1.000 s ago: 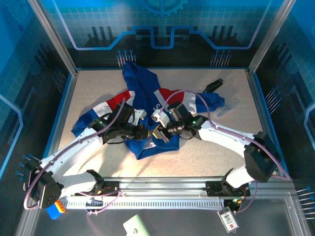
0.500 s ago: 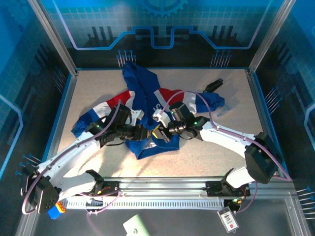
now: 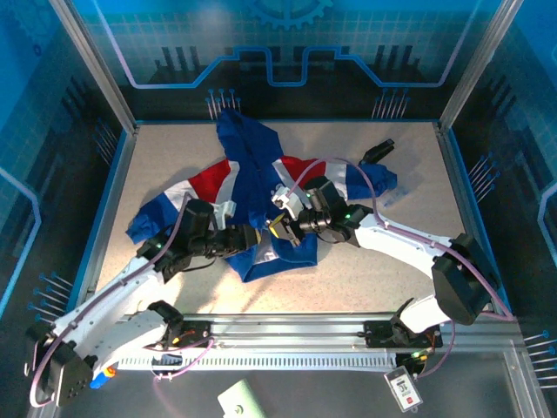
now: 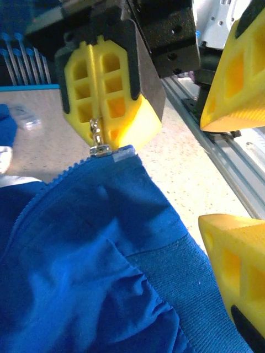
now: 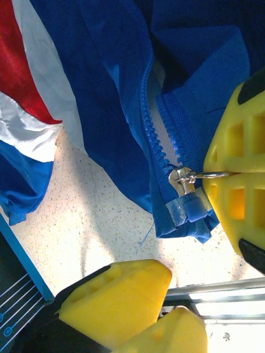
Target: Zip up the jacket
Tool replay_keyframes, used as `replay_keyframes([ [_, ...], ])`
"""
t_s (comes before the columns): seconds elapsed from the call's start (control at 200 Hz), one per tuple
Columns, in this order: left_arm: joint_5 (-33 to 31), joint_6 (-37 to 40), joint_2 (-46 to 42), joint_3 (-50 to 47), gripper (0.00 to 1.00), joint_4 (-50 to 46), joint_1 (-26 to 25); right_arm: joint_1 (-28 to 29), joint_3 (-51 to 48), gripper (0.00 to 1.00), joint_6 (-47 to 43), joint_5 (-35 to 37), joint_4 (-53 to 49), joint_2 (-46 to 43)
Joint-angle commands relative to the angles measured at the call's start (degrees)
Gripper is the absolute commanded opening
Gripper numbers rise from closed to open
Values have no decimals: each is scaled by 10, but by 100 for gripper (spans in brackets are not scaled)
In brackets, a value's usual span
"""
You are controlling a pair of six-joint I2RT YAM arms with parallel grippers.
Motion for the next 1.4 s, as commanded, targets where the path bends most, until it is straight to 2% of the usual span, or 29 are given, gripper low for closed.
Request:
replay_keyframes([
  [0.0, -40, -128, -29, -40, 42, 91, 4, 0, -4, 0, 5, -15, 19, 11],
  [0.125, -43, -185, -29, -59, 38, 145, 1, 2, -1, 0, 6, -25, 17, 18],
  [0.425, -63, -256, 23, -81, 39, 255, -23, 10, 2, 0, 9, -33, 16, 26],
  [0.665, -82, -254, 21, -91, 39, 221, -26, 12, 1, 0, 11, -34, 18, 28],
  [0.83, -92, -260, -15, -103, 40, 188, -26, 12, 2, 0, 11, -33, 18, 30],
  [0.936, -117, -249, -53, -104, 43, 134, -26, 12, 4, 0, 11, -33, 17, 31],
  [1.031, -129, -256, -77, -117, 45, 131, -25, 12, 4, 0, 11, -35, 17, 32],
  [1.396, -78, -273, 21, -135, 41, 305, -25, 15, 3, 0, 16, -39, 18, 31],
])
